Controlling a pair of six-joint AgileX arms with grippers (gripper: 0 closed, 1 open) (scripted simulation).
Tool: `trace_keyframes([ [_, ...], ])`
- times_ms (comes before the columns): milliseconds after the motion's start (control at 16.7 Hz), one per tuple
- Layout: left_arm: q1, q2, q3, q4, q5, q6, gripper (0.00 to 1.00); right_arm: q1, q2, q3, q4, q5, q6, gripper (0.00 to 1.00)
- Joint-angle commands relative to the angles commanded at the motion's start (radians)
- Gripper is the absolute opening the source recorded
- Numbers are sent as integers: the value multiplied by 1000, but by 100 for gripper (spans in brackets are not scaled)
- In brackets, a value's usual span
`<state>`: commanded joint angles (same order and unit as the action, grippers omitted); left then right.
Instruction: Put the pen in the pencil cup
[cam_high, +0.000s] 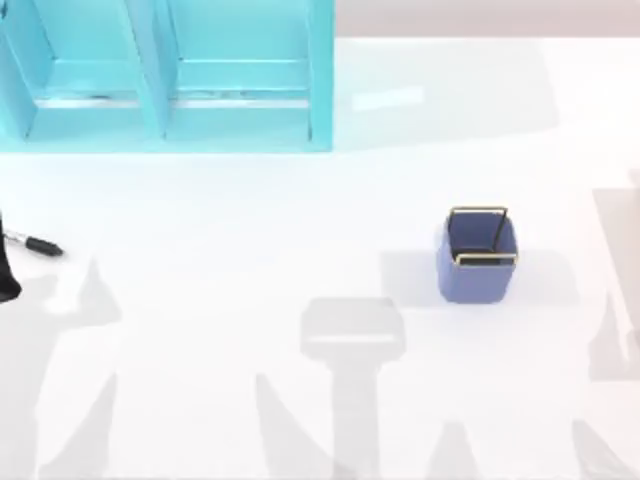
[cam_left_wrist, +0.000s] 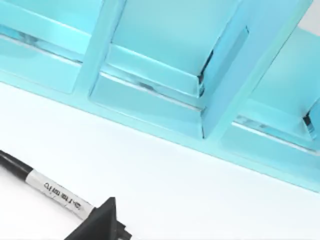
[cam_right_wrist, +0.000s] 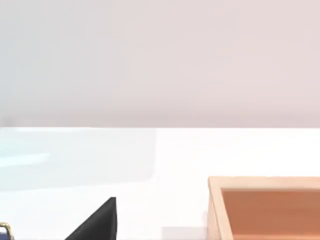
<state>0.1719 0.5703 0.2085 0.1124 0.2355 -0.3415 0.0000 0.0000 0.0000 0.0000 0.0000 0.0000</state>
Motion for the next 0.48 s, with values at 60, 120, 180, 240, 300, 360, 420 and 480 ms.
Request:
trace_keyframes([
  [60,26,101,30,15,37,-54,100,0,0,0,0,0,0,100],
  [120,52,205,59,30,74,-108,100,0,0,0,0,0,0,100],
  [180,79,310,88,44,111,-163,100,0,0,0,0,0,0,100],
  [240,105,414,117,58,148,-217,100,0,0,0,0,0,0,100],
  [300,131,514,145,71,183,-269,100,0,0,0,0,0,0,100],
  [360,156,610,173,85,217,-321,100,0,0,0,0,0,0,100],
  [420,180,699,200,99,250,-369,100,0,0,0,0,0,0,100],
  [480,203,781,226,112,281,-415,100,0,0,0,0,0,0,100],
])
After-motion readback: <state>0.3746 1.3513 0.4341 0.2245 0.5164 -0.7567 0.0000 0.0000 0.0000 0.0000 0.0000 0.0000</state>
